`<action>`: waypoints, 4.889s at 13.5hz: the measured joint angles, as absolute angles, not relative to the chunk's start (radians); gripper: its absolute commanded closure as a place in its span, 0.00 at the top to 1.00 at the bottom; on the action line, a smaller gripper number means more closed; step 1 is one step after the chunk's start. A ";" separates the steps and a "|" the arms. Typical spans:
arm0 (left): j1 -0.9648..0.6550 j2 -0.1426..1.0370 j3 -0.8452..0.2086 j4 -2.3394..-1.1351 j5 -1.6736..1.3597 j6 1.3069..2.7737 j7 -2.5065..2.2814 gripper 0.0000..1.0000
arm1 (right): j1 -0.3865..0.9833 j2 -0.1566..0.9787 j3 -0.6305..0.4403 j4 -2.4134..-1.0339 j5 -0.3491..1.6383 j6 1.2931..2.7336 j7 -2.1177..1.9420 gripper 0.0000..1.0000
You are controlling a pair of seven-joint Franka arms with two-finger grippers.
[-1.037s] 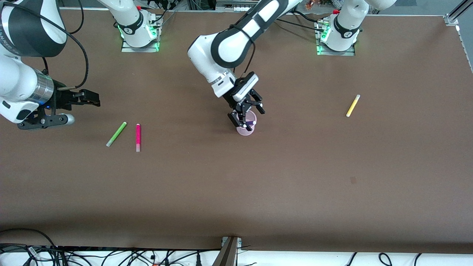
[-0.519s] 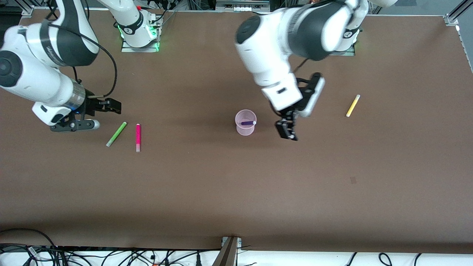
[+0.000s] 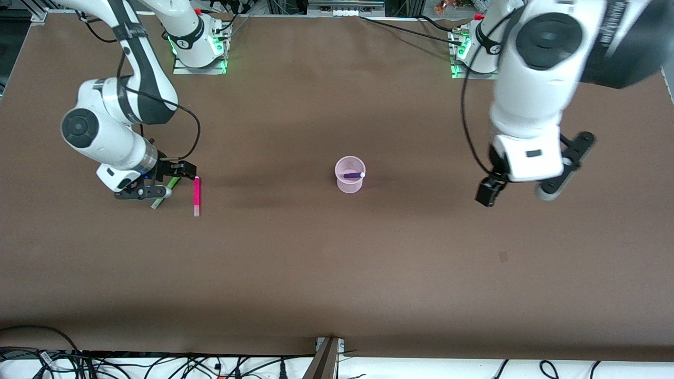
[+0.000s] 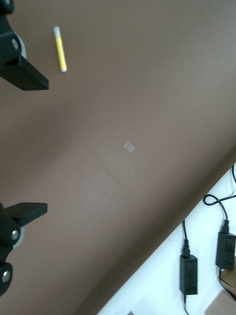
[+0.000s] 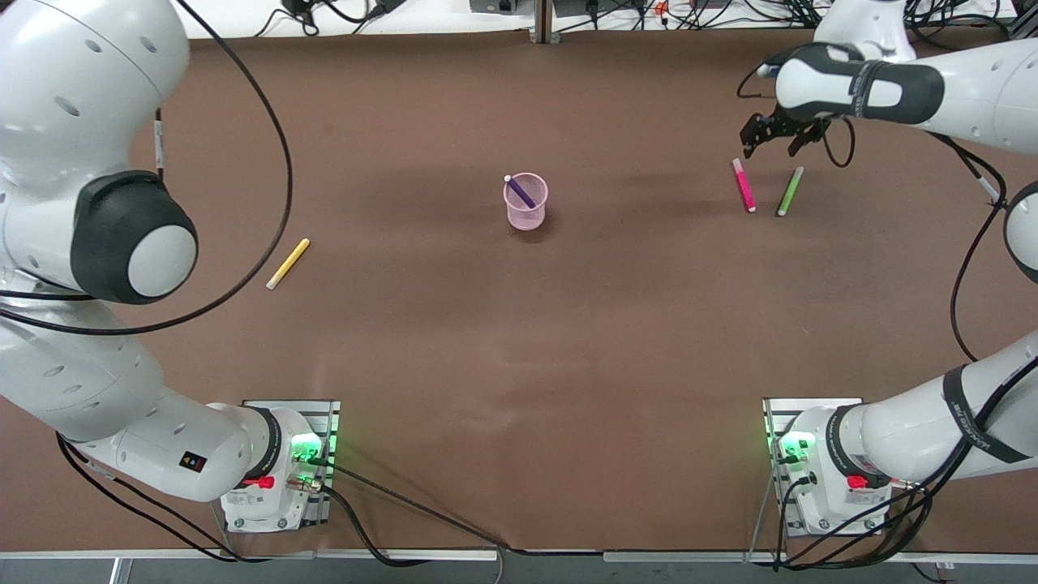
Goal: Organize pens into pink holder with both arms
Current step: 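Withdraw the left gripper while the right gripper reaches the pink marker, then grasp the pink marker with the right gripper and lift it upright, then carry the pink marker with the right gripper above the pink cup, then lower the pink marker into the cup and open the right gripper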
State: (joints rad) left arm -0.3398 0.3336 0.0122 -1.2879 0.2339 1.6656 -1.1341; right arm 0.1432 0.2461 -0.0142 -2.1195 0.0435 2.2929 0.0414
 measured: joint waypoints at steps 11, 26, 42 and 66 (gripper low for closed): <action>-0.033 0.200 0.010 -1.529 0.053 1.663 -0.246 1.00 | 0.142 0.391 -0.017 -2.250 0.046 2.634 0.041 0.74; -0.113 0.039 0.061 -1.682 -0.040 1.787 -0.071 1.00 | 0.140 0.407 -0.018 -2.264 0.099 2.655 0.042 0.00; -0.115 0.092 0.064 -1.593 0.038 1.688 0.020 1.00 | 0.209 0.373 0.123 -1.856 0.748 2.070 0.593 0.00; -0.117 0.100 0.064 -1.585 0.038 1.686 0.020 1.00 | 0.611 0.570 0.131 -1.801 1.761 2.429 0.751 0.00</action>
State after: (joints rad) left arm -0.1170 0.0996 0.0636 -1.5853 0.0382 1.6863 0.0199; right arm 0.6108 0.5697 0.1313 -1.8011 1.7609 2.4294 0.7512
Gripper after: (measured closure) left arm 0.000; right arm 0.828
